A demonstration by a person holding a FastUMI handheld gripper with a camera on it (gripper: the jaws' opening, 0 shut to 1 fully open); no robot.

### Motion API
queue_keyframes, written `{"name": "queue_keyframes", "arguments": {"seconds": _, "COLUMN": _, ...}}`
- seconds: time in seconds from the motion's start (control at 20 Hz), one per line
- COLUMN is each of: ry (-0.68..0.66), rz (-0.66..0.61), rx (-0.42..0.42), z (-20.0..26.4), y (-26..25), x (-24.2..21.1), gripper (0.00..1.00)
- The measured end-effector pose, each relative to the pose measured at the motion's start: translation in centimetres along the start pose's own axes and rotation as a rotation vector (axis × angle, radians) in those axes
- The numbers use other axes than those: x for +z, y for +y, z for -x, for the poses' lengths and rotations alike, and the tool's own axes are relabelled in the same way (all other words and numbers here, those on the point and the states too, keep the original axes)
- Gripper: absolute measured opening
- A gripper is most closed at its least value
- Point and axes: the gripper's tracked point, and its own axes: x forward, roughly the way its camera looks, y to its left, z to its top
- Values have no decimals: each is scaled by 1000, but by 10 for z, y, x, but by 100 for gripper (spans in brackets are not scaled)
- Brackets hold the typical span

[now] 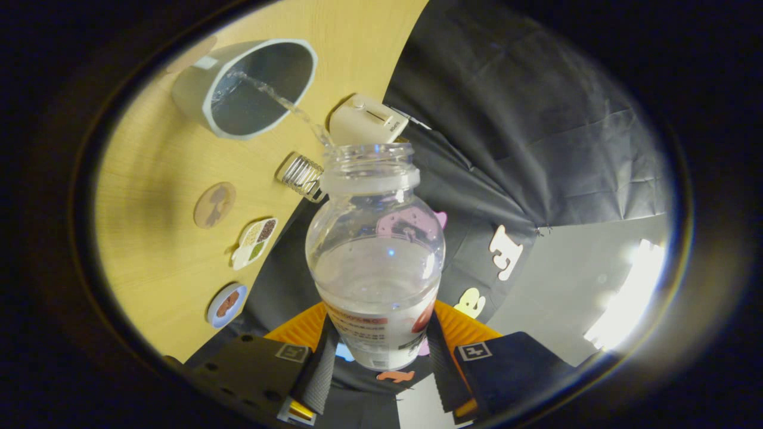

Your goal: Take the bottle from table, then pour the juice into the cup, finally place the bottle on the coaster

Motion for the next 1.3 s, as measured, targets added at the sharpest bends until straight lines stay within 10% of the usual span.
{"name": "queue_keyframes", "arguments": {"seconds": 0.4, "ry": 8, "rz": -53, "rx": 43, "z": 4, "y": 13, "x": 0, "gripper": 75}}
{"name": "queue_keyframes", "arguments": {"seconds": 1.3, "ry": 342, "rz": -1161, "rx": 468, "z": 16, "y": 76, "x": -20, "gripper": 75}}
